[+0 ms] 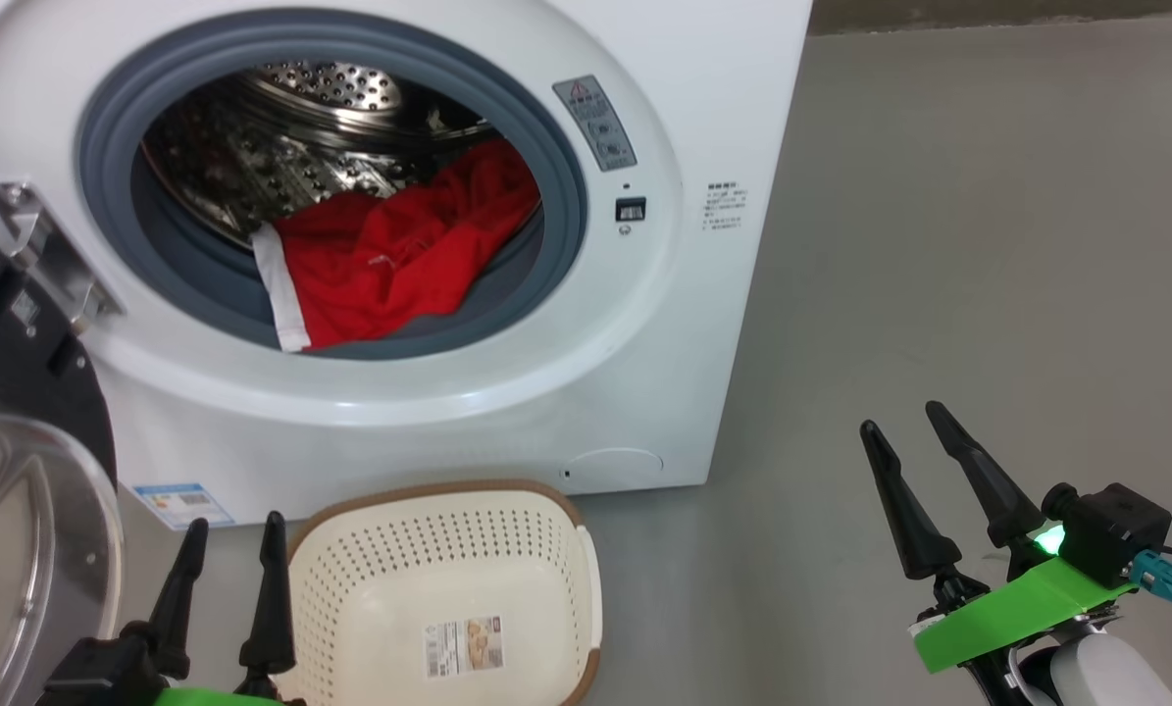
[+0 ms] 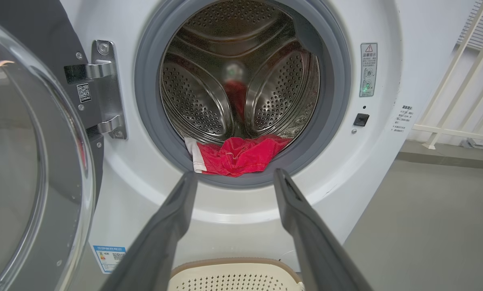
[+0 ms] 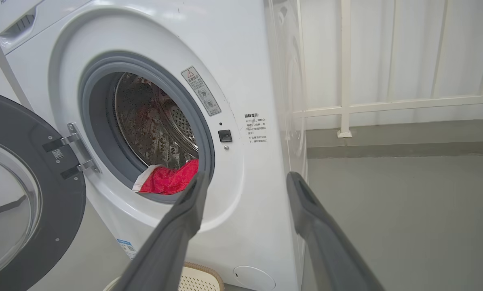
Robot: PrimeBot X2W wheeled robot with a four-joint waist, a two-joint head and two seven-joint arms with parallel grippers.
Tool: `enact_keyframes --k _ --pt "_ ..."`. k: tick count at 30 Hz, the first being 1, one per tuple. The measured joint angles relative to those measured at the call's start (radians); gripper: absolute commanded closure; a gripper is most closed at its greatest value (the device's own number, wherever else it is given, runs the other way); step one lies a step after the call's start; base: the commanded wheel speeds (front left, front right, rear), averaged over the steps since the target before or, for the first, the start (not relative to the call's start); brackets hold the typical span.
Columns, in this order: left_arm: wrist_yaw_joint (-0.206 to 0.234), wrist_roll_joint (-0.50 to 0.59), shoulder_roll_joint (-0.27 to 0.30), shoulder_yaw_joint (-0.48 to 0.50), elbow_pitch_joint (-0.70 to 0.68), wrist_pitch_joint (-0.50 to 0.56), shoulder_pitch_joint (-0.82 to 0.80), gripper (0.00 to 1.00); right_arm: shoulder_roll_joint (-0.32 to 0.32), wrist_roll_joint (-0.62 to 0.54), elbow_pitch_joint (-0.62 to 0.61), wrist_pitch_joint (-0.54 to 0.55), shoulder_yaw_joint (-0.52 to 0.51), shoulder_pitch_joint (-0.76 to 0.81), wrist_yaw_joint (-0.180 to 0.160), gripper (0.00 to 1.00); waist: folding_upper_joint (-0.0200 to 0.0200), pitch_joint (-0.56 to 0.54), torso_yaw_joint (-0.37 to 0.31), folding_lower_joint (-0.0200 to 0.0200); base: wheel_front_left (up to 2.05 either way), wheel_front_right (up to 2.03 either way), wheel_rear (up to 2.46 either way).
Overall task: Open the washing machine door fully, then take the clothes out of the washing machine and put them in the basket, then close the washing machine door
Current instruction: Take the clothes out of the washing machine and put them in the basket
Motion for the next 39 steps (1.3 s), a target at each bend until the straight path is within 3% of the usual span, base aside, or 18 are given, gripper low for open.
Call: enact_keyframes --k 12,39 --pt "-0.008 0.001 -0.005 0.005 0.000 0.000 -0.001 0.00 0.000 0.000 0.000 0.000 -0.001 0.000 0.000 0.00 0.0000 0.001 0.004 0.0000 1.09 -1.09 0.00" --pt "-0.009 0.027 -0.011 0.017 0.005 0.000 -0.004 0.00 -0.002 0.000 0.005 0.000 0.005 0.000 0.000 0.00 0.0000 0.004 0.012 0.0000 0.01 -0.01 0.00"
